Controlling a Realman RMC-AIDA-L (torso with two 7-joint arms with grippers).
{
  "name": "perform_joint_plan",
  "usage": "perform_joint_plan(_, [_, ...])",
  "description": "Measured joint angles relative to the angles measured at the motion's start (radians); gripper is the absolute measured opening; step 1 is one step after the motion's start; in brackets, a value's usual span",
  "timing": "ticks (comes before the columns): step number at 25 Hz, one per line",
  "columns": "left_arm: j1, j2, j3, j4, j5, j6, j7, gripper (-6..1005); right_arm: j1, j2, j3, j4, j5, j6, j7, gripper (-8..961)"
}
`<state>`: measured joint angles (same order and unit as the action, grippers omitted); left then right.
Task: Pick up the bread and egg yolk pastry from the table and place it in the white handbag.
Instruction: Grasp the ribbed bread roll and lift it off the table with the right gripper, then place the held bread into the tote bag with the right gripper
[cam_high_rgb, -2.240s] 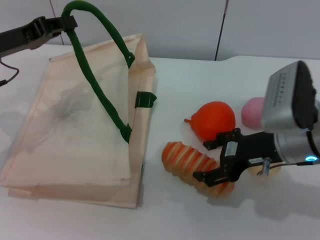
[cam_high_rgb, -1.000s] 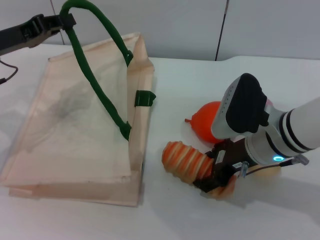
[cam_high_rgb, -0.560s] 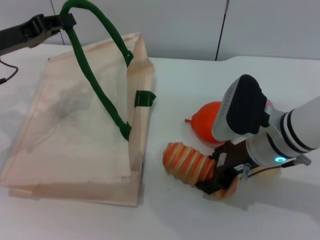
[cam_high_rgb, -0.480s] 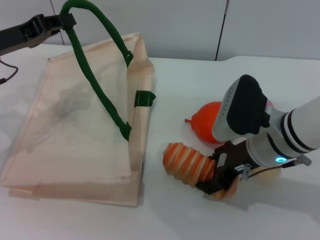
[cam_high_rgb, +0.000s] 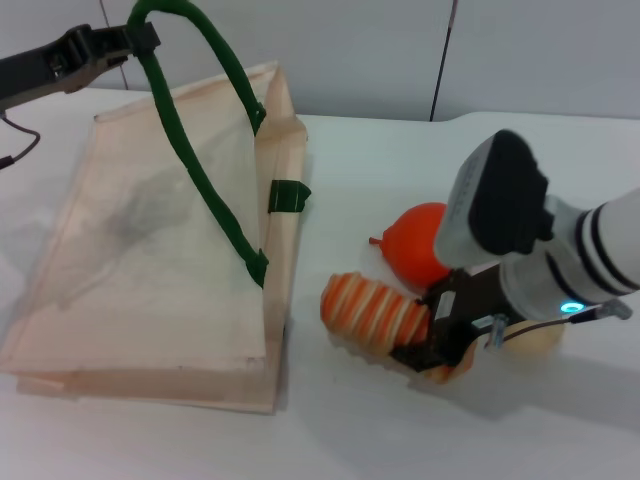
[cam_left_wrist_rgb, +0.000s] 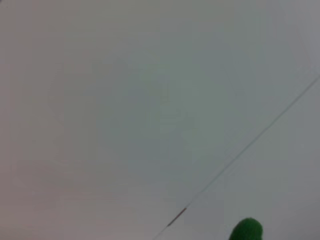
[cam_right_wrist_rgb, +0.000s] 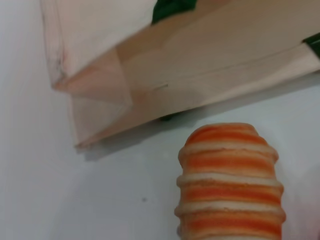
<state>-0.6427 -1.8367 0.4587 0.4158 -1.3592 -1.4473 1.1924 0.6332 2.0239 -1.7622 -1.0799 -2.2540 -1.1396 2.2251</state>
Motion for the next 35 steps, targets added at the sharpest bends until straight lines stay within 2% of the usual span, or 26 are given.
perform_joint_plan(10, [-0.006, 0.002, 0.0, 0.003, -0.028, -0.117, -0.001, 115, -0.083, 0.0, 0.128, -0.167, -0.078, -0.091, -0.013, 592])
perform_joint_plan(16, [-0.02, 0.002, 0.0, 0.001, -0.055, -0.19, -0.002, 115, -0.078, 0.002, 0.145, -0.254, -0.095, -0.103, -0.004, 548])
perform_joint_plan(20, [-0.037, 0.002, 0.0, 0.001, -0.064, -0.215, -0.007, 115, -0.035, 0.005, 0.108, -0.284, -0.113, -0.098, 0.029, 518])
perform_joint_plan(26, [-0.072, 0.001, 0.002, 0.0, -0.065, -0.243, -0.027, 115, 0.058, 0.005, -0.014, -0.291, -0.199, -0.047, 0.145, 469])
perform_joint_plan(35, [-0.103, 0.001, 0.01, 0.0, -0.062, -0.249, -0.035, 115, 0.162, 0.008, -0.173, -0.288, -0.207, 0.027, 0.209, 449])
